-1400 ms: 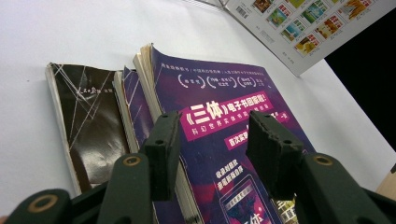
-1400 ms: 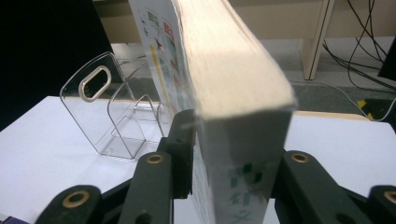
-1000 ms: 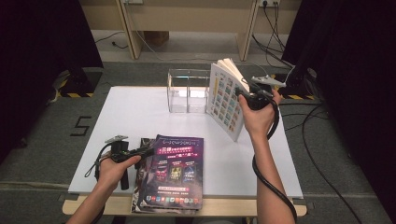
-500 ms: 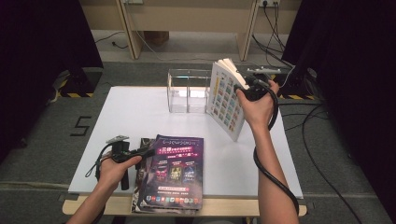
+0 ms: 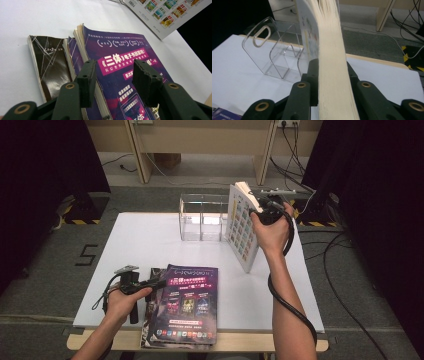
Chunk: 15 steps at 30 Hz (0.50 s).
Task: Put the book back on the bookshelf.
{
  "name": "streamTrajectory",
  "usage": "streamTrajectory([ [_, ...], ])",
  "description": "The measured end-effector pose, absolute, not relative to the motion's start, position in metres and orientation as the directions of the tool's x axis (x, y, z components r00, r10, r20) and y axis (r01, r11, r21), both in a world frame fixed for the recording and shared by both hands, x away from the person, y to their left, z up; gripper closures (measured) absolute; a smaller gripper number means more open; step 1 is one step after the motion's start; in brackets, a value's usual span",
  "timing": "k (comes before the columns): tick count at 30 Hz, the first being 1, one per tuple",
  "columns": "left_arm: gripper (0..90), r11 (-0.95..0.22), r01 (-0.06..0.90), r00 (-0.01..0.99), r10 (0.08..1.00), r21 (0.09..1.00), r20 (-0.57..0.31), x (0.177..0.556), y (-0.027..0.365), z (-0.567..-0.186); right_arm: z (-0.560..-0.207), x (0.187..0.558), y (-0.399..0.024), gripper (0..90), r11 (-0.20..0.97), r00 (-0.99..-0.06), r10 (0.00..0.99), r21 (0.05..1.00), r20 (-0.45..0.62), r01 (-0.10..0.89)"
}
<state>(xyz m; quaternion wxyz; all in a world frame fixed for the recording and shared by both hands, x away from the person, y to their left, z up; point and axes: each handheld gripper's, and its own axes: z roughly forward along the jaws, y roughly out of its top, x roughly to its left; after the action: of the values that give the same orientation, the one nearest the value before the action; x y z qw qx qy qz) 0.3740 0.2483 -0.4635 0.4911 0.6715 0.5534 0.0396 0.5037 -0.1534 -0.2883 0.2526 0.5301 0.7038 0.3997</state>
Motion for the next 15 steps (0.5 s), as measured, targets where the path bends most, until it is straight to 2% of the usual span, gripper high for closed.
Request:
streamTrajectory([
  [15,53.3,0.095,0.701,0.382,0.786,0.707,-0.486,0.375,0.252,-0.462,-0.272,0.522,-0.13,74.5,0.077,-0.267,0.962,0.87,0.064,0.487],
])
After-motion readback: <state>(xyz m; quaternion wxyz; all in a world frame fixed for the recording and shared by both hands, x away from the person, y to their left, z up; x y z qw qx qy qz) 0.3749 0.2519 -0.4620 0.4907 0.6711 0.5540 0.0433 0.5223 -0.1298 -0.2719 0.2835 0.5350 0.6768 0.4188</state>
